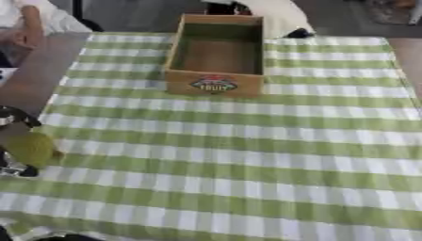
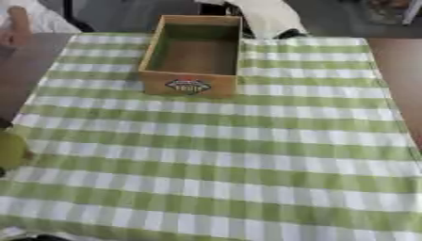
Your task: Pick up objects on the table and place them in the box.
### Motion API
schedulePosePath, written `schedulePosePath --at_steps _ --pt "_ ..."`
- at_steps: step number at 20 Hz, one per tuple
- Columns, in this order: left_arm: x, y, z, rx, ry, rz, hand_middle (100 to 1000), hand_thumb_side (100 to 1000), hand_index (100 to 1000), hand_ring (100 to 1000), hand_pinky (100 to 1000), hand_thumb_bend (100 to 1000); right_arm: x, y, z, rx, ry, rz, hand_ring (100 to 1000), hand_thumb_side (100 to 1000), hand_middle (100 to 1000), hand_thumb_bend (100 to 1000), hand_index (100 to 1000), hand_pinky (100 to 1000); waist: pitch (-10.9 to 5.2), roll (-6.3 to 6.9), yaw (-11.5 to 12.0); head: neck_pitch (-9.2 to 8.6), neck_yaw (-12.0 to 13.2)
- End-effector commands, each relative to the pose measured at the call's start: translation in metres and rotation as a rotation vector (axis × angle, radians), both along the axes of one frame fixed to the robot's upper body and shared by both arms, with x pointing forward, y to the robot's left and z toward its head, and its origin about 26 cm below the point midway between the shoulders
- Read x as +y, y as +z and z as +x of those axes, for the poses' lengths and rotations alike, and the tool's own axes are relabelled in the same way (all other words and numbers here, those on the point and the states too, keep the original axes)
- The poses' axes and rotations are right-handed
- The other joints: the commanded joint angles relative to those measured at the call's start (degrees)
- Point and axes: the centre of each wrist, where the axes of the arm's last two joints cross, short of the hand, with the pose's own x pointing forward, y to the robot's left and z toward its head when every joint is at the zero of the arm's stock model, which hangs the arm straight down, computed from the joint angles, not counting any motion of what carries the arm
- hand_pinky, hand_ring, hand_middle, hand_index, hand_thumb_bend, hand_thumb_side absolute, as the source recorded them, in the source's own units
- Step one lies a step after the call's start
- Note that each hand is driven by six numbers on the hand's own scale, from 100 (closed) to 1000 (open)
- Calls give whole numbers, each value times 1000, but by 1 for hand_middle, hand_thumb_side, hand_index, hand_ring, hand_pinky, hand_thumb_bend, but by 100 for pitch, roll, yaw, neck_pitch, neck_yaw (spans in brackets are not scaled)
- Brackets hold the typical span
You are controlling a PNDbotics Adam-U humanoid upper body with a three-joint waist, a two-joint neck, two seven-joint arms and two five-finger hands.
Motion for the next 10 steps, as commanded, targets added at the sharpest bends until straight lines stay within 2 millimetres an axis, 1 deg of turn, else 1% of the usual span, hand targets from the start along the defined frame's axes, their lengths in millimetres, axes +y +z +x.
schedulePosePath --at_steps 1,8,10 --pt "3 9 1 0 2 32 805 515 918 930 964 720 -1 7 -4 -27 1 -4 803 618 671 100 839 930 -73 -2 -1 -75 41" --pt "3 -1 1 46 12 64 732 440 888 878 909 736 -3 8 -4 -28 -4 0 803 618 669 100 837 931 -67 -16 -17 -85 61" --pt "4 -2 1 45 18 81 694 420 877 844 868 717 -2 7 -4 -28 -3 0 803 618 669 100 836 931 -64 -17 -16 -93 64"
